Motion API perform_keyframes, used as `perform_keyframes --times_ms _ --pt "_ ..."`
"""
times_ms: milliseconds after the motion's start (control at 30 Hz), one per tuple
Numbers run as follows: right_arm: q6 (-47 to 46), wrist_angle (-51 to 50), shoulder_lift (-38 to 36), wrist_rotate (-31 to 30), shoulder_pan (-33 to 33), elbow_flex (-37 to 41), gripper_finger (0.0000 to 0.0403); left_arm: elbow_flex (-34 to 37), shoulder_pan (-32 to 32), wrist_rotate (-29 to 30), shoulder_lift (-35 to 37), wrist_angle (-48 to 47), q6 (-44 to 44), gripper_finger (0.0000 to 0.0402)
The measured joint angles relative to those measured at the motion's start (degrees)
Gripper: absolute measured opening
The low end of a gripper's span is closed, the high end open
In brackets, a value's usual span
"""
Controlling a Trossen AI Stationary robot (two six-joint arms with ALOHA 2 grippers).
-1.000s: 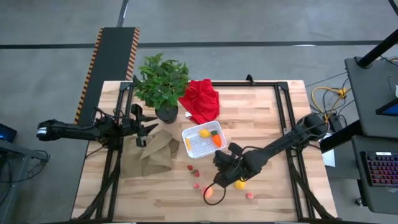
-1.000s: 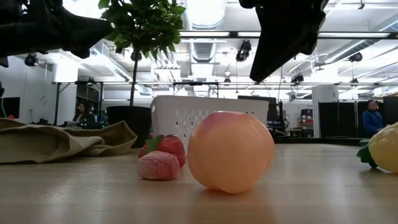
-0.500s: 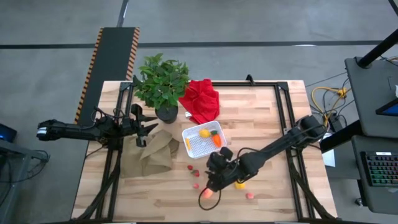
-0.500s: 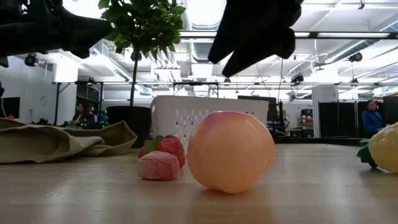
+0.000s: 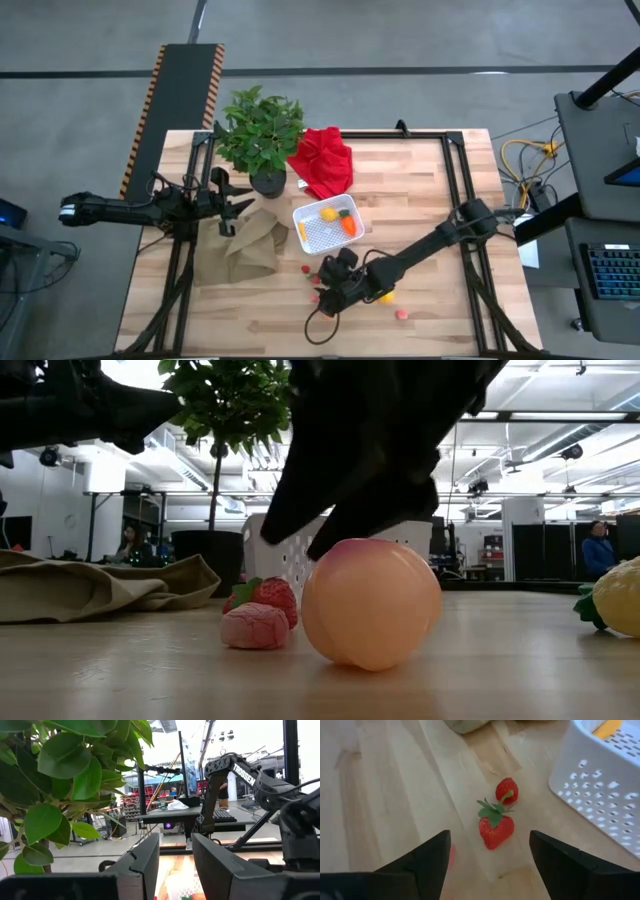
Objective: Pick and placing Produce into tupperware
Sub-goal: Put the red strawberry into the bin
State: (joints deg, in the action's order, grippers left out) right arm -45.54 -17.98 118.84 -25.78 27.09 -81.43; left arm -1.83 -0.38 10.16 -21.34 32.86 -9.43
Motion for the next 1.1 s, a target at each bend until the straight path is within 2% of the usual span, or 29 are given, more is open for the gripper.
perform_keyframes --times_ms 267,400,1100 --pt "3.13 -0.09 6.52 -0.62 -0.34 -5.81 0.0254 0.0 0.0 -0.03 0.0 0.0 0.02 0.0105" --pt "3.19 -3.4 7.28 -1.8 -0.88 -7.24 0.0255 0.0 0.02 -0.1 0.0 0.03 0.02 0.0105" --pt "2.52 -3.73 9.67 -1.25 -2.32 -7.34 0.0239 0.0 0.0 -0.52 -0.37 -0.01 0.09 0.0105"
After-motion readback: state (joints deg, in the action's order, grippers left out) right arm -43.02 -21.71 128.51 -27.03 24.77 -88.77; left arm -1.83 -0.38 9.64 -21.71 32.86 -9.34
